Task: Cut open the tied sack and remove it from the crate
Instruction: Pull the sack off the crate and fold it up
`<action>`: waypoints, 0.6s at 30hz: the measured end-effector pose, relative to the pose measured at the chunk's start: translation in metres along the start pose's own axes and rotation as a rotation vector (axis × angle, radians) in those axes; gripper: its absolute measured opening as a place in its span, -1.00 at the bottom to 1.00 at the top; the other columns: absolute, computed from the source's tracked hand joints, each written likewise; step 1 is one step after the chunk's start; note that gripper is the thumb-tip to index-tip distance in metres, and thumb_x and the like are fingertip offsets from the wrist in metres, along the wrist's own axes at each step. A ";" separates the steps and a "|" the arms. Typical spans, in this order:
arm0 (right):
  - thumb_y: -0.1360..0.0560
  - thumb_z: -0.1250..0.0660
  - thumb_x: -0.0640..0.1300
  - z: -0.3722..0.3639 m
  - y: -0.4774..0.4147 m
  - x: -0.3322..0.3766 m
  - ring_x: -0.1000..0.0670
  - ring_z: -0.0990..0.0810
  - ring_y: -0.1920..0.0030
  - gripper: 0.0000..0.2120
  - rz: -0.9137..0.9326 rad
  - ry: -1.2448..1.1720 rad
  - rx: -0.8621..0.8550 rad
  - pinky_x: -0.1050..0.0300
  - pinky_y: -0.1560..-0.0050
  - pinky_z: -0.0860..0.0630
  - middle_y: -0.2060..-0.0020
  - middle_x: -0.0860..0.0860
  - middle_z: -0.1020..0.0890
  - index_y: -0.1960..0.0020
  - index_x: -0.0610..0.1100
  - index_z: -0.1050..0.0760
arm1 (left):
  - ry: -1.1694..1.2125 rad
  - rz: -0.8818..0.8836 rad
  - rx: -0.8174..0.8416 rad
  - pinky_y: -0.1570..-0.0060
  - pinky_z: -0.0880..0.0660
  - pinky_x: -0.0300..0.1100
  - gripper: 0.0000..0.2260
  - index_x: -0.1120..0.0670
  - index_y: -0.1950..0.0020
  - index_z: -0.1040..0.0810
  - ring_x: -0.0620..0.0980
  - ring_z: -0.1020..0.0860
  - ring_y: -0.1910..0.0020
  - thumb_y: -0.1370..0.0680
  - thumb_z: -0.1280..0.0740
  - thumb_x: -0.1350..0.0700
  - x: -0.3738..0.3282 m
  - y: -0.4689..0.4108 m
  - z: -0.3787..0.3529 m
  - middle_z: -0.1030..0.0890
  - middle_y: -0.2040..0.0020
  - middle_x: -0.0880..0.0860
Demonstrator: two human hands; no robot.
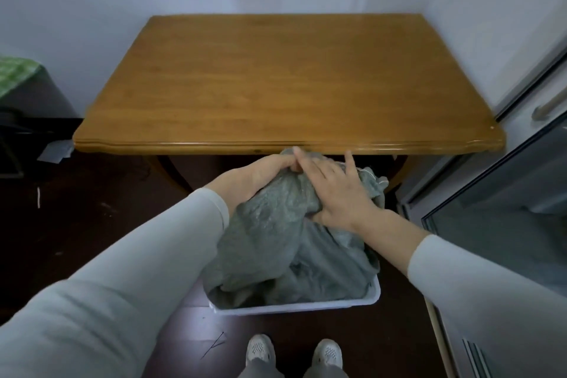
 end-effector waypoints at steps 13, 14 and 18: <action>-0.35 -0.33 -0.37 0.017 -0.032 -0.033 0.08 -0.52 -0.05 -0.52 -0.304 -0.838 -0.236 0.13 -0.11 -0.46 0.04 0.10 -0.59 -0.22 -0.05 -0.56 | -0.245 -0.302 -0.440 -0.32 -0.41 0.05 -0.42 0.06 -0.34 -0.41 0.09 -0.49 -0.30 -0.37 -0.53 0.08 0.089 -0.048 0.029 -0.55 -0.26 0.07; -0.35 -0.33 -0.37 0.017 -0.032 -0.033 0.10 -0.52 -0.07 -0.51 -0.282 -0.831 -0.278 0.17 -0.10 -0.45 0.03 0.13 -0.58 -0.22 -0.05 -0.56 | -0.201 -0.321 -0.474 -0.29 -0.44 0.05 -0.57 0.09 -0.26 -0.49 0.09 -0.53 -0.24 -0.42 -0.48 0.13 0.088 -0.048 0.026 -0.60 -0.19 0.08; -0.31 -0.35 -0.42 0.020 -0.028 -0.038 -0.01 -0.59 -0.11 -0.51 -0.382 -0.932 -0.295 0.06 -0.15 -0.52 0.05 0.07 -0.62 -0.18 -0.10 -0.59 | -0.226 -0.390 -0.514 -0.22 -0.46 -0.11 -0.71 0.14 -0.23 -0.53 0.05 -0.55 -0.19 -0.51 -0.38 0.16 0.079 -0.047 0.023 -0.62 -0.16 0.10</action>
Point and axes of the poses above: each hand's wrist, its own y-axis away from the middle knuckle, its own z-axis out of the back of the hand, x = y × z, the point moved 1 cm from there along -y, towards the middle knuckle
